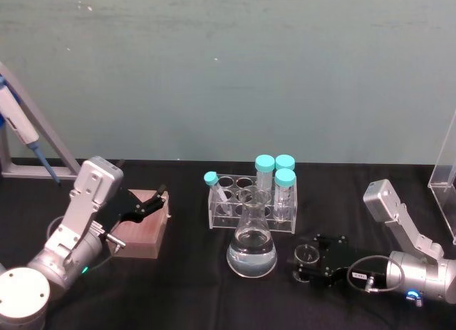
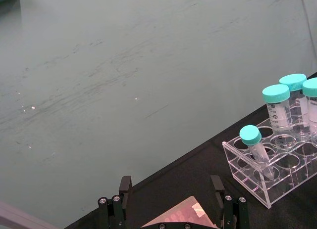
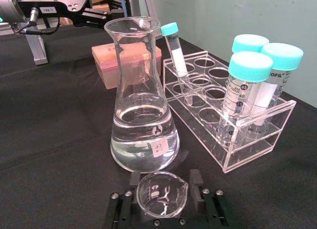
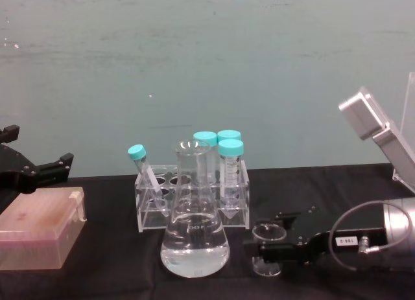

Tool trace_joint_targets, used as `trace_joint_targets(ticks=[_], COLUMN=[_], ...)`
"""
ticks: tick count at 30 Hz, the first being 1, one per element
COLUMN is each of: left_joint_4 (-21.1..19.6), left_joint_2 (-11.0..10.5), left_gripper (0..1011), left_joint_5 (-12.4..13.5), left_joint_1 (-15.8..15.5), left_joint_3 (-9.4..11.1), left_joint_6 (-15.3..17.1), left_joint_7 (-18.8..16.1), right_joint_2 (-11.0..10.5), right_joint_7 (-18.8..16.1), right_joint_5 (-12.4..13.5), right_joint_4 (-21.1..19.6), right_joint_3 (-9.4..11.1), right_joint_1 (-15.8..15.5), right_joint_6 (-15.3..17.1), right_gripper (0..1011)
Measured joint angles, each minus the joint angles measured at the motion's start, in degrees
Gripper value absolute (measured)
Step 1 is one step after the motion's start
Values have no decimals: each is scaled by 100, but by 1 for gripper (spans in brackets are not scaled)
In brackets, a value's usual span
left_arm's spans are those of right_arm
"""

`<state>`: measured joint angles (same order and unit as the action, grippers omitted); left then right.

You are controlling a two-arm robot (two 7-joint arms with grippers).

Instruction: Place the experimental apparatus aside using one hand.

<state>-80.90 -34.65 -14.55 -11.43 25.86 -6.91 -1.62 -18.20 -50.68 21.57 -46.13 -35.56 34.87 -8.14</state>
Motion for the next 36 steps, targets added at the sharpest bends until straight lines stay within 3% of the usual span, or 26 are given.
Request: trace_joint_targets(ticks=[5, 18, 27, 36], left_joint_4=[0, 0, 0, 0], left_joint_2=[0, 0, 0, 0], left_gripper=[1000, 1000, 1000, 1000], left_joint_5=[0, 0, 0, 0], left_joint_1=[0, 0, 0, 0], left_joint_3=[0, 0, 0, 0], left_joint_6=[0, 0, 0, 0], left_joint_7=[0, 0, 0, 0], right_joint_2=[0, -1, -116, -143], right_joint_7=[0, 0, 316, 777], right_joint_5=[0, -1, -128, -152], right_joint_4=[0, -1, -357, -531], right_joint_3=[0, 0, 61, 287], right_joint_1=[0, 0, -162, -294], right_joint_6=[0, 0, -76, -75], right_gripper=[504, 503, 502, 499])
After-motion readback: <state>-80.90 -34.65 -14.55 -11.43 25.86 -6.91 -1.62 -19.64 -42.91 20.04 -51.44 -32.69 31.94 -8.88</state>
